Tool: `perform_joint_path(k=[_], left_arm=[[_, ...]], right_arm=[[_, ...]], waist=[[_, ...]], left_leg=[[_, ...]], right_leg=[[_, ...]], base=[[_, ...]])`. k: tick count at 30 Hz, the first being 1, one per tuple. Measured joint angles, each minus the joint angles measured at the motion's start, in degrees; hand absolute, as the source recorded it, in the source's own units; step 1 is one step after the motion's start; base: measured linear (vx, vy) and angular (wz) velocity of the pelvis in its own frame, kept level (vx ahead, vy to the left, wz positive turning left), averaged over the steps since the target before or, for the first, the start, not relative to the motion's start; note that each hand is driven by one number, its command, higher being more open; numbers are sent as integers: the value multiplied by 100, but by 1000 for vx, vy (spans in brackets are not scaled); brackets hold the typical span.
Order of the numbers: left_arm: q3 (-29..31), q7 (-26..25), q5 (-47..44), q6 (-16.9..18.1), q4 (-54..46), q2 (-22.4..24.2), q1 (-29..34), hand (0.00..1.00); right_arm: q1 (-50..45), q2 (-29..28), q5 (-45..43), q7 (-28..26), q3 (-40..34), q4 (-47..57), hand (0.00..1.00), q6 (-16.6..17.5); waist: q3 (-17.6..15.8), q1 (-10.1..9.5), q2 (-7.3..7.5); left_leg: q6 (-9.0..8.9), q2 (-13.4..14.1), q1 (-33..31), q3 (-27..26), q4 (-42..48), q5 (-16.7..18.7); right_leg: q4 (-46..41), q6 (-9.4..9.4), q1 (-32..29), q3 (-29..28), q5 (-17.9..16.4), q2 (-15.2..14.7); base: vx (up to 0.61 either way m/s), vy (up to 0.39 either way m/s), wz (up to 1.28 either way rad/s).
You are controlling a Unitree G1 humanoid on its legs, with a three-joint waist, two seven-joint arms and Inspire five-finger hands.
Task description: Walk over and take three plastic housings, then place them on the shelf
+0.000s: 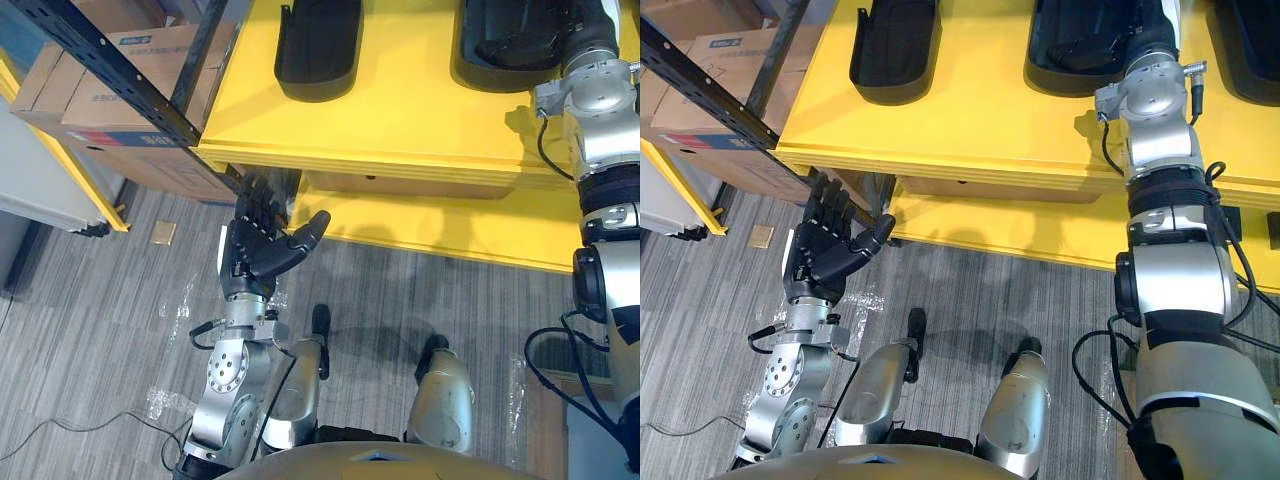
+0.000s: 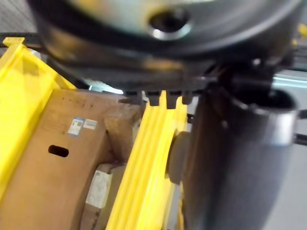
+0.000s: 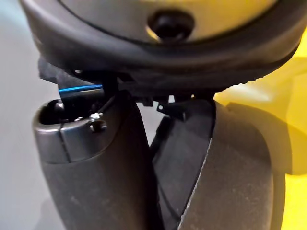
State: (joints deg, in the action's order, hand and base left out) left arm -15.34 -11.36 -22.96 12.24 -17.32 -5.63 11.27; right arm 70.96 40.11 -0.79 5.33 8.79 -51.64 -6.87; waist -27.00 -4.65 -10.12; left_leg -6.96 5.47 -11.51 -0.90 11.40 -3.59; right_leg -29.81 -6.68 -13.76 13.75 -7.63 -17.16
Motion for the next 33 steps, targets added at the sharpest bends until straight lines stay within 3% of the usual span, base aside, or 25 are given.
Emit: perform_joint_path(k=[22, 28, 33], left_arm=[[2, 44, 0, -7, 179, -131, -49, 100], [2, 170, -2, -4, 179, -152, -27, 100], [37, 342, -109, 2, 163, -207, 16, 100]], right_arm=[[176, 71, 269, 14, 286, -263, 100, 53], [218, 257, 519, 54, 554, -225, 100, 829], [281, 578, 724, 489, 759, 573, 100, 1426]], waist=[[14, -87, -22], [14, -86, -20], [-3, -106, 6]], left_leg=[[-10, 3, 8, 51, -60, -48], [-13, 24, 121, 117, -88, -49], [-20, 25, 205, 112, -170, -53]], right_leg=[[11, 8, 29, 45, -2, 2], [109, 2, 242, 146, 4, 32], [288, -45, 362, 183, 52, 49]], base=[[-8, 0, 1], [-11, -1, 4], [0, 0, 0]])
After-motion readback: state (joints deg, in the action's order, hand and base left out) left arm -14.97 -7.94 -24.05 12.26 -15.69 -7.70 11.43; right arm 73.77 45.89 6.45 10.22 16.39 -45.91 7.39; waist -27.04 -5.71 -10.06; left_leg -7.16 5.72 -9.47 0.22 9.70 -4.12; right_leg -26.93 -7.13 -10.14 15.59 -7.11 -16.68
